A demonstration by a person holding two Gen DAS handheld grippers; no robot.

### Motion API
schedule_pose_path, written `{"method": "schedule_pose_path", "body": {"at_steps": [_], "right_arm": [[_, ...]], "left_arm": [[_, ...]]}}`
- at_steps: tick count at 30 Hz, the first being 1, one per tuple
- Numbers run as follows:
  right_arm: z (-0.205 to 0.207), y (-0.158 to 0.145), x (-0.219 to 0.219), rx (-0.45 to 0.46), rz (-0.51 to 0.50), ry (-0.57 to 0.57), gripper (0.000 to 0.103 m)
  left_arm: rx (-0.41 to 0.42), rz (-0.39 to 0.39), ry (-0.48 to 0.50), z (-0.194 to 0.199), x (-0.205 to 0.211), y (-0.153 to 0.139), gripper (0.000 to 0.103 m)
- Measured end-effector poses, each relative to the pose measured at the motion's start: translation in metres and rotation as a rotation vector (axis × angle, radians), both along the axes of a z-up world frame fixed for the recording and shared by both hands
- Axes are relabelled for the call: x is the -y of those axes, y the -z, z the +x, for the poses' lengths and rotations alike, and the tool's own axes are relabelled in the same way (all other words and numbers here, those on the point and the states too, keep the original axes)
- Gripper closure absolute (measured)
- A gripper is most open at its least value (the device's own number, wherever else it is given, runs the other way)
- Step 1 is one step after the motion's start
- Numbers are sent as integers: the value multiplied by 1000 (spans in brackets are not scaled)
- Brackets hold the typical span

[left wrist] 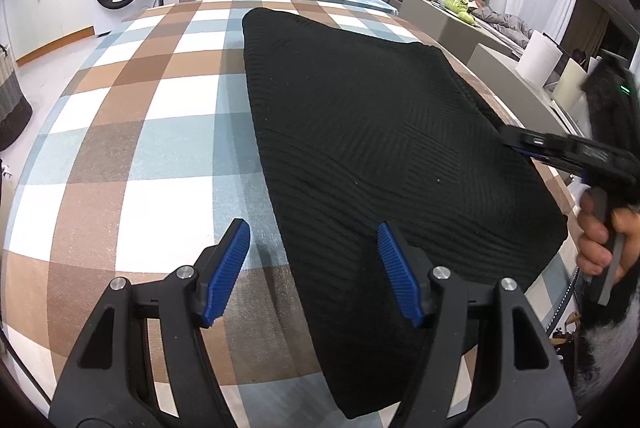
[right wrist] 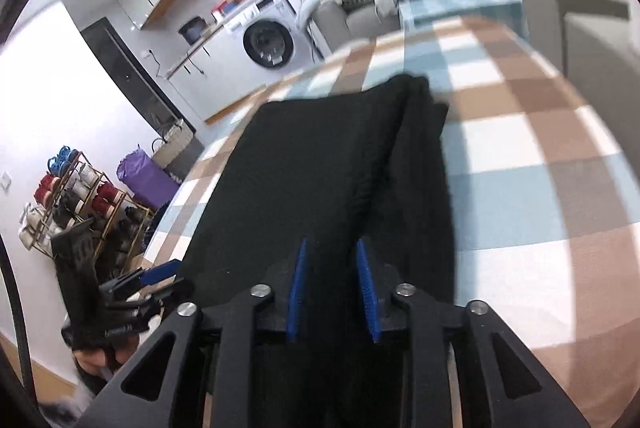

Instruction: Fold small clothes

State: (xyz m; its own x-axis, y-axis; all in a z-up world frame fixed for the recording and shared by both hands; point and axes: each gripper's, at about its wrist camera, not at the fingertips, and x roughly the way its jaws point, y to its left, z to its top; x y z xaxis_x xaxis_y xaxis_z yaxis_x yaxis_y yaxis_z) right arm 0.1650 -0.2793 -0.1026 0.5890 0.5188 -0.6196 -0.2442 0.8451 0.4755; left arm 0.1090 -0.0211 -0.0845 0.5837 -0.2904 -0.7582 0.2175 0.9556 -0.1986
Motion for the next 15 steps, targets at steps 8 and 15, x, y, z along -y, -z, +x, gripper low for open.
{"method": "schedule_pose_path", "body": {"at_steps": [8,15], "right_arm": [[42,-5,-15,9,40,-2,94],[42,2,-29,-24,-121,25,88]], "left_arm": [[-2,-5,-7,0,-3,0,39],[-8,1,-6,-3,-3,1,39]]}}
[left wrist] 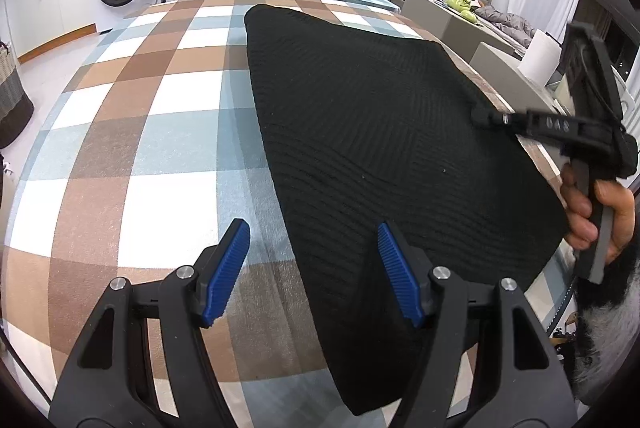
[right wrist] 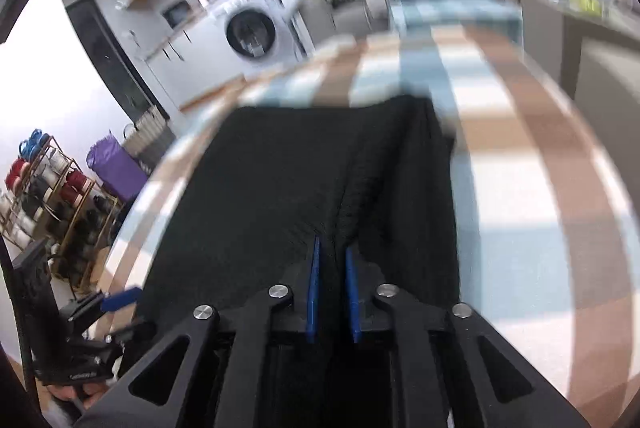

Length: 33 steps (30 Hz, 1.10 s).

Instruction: Fold small clothes

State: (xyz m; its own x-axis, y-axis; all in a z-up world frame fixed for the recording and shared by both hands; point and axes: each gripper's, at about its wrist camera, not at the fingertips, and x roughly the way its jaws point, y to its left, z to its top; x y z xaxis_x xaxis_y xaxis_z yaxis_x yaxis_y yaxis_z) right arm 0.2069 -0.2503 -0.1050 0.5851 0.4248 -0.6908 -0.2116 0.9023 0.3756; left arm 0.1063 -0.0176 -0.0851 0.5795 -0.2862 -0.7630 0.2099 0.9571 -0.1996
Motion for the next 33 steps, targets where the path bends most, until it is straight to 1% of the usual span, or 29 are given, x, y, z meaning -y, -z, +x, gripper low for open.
{"method": "schedule_pose_path", "body": {"at_steps": [1,2,5,7,9,10,11,12,14,16,18,19,21,22,24,26,28,31,33], "right_arm": [[-3,5,4,-32,43,-15,87],[-8,6,11,-36,73,-30,84],[-37,9,21,-37,148,-84,81],[-62,11,21,-23,166,-126,81],[-82,13,20,8,144,-145,81],[-90,13,19,40,120,-142,83],[-96,13,18,60,102,-137,91],[-100,12,18,68,87,-129,96],[-107,4,15,97,101,-138,97],[-104,4,13,90,49,-140,97],[-98,15,13,39,26,-135,96],[-97,17,15,31,38,-132,95],[-101,11,17,44,46,-131,88],[-103,8,19,57,48,-125,81],[-108,2,25,80,45,-96,71],[-108,1,33,85,28,-62,71],[-109,3,36,74,51,-79,71],[-116,8,35,66,23,-109,71],[-120,9,44,60,77,-97,71]], "left_arm": [[0,-7,0,-2,-1,-1,39],[0,-12,0,-4,-2,-1,39],[-5,-22,12,-12,-2,-1,39],[-9,-23,28,-20,1,1,39],[-9,-19,47,-28,5,2,39],[-7,-18,56,-32,6,2,39],[-7,-16,60,-34,7,3,39],[-8,-15,61,-36,8,3,39],[-11,-16,54,-38,7,4,39],[-13,-25,45,-39,5,5,39],[-15,-25,37,-40,4,4,39],[-14,-24,34,-40,3,4,39],[-14,-28,30,-40,3,3,39],[-14,-29,31,-40,3,3,39],[-14,-29,28,-40,3,3,39],[-14,-29,27,-41,3,3,39],[-14,-23,22,-40,3,3,39],[-10,-13,10,-40,3,3,39],[-5,-11,8,-41,4,2,39]]}}
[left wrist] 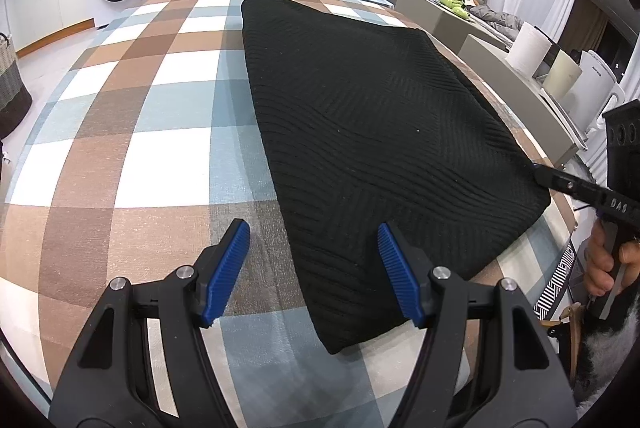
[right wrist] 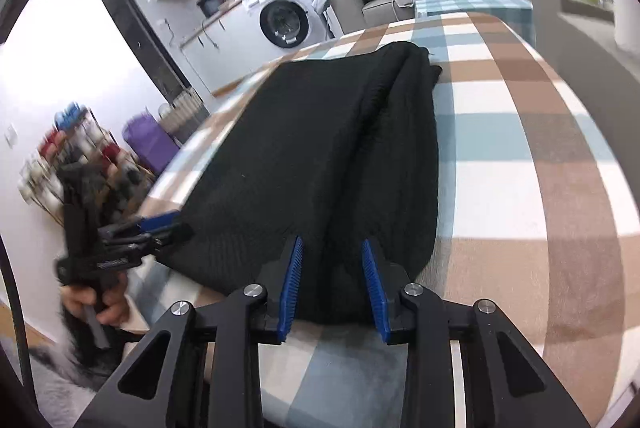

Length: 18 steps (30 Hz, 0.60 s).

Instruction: Fold small clothes

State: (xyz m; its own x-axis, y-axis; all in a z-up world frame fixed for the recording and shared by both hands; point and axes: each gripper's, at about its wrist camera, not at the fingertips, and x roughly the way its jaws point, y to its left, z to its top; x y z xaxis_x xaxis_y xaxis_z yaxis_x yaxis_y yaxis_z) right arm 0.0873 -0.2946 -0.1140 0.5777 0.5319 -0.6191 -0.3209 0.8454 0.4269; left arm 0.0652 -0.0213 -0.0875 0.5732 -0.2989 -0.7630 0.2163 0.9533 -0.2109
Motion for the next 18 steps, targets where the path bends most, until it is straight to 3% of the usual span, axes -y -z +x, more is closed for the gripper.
{"method": "schedule_pose_path", "body": {"at_steps": [4,7,13,18], "right_arm": [[-3,0,18,-16,12,80,69],[1,5,20,-49,45,78,67],[10,12,1,-40,-2,79,67],[11,12,-14,-20,-29,85,82]], "left_arm": [[8,15,8,-1,3,2,39],[16,26,13,-1,5,2,39],[19,28,12,0,5,3,39],[21,29,12,0,4,3,39]]}}
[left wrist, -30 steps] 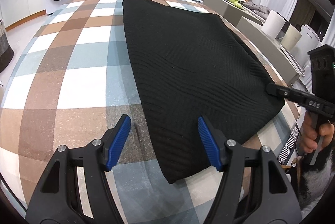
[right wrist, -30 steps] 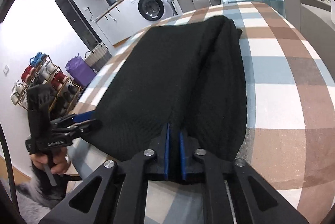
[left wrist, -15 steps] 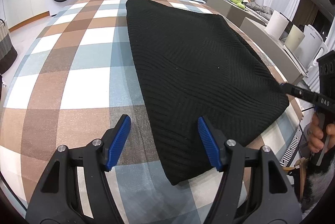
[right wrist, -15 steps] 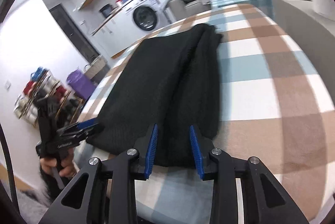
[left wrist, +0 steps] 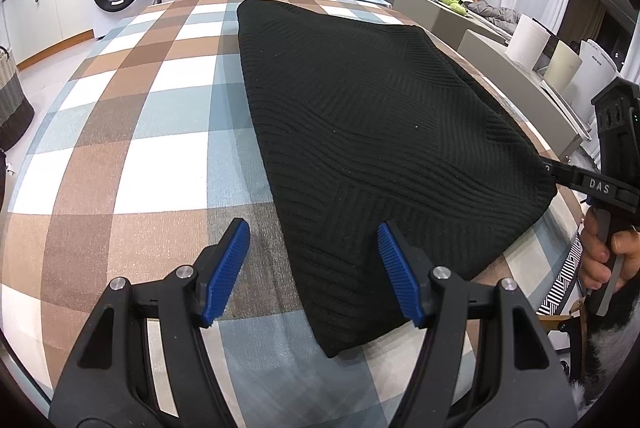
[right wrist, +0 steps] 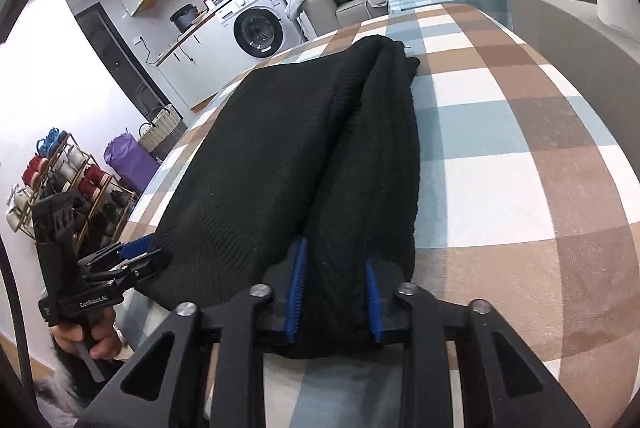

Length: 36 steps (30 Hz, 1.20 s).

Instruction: Fold small clothes

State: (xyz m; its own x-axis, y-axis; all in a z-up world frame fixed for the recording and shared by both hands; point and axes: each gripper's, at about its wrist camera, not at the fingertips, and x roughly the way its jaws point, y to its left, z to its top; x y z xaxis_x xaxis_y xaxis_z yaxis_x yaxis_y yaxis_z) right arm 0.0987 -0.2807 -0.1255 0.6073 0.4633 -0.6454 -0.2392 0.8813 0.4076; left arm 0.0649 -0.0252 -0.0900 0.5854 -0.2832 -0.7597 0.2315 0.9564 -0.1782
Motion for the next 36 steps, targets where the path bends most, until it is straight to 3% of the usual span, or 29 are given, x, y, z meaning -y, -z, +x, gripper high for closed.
{"method": "schedule_pose_path", "body": {"at_steps": [6,10,14,22,27,29,32,36], "right_arm": [[-4,-3,1,-12,-7,-21,79],[-12,-6,18,-26,79,-8,54],[-18,-10,20,-15,113,-26,53],[-21,-19,21,15,106,-31,38],[-9,-6,1,-7,7,-18,39],[-9,-3,-3,3,-30,-15,53],[-10,0,-6,14,-58,-26,66],[-6,2,-8,13,-60,-34,71]], "left_arm": [[-9,-11,-9,1,-4,-1,39],[-17,-29,-6,1,-5,-1,39],[-22,-32,10,0,-1,-1,39],[-31,-48,27,-5,0,-1,39],[-25,-54,30,-6,2,-1,40],[-15,-49,28,-7,3,-1,56],[1,-20,16,-7,3,-2,74],[5,-23,19,-3,1,-4,80]]}}
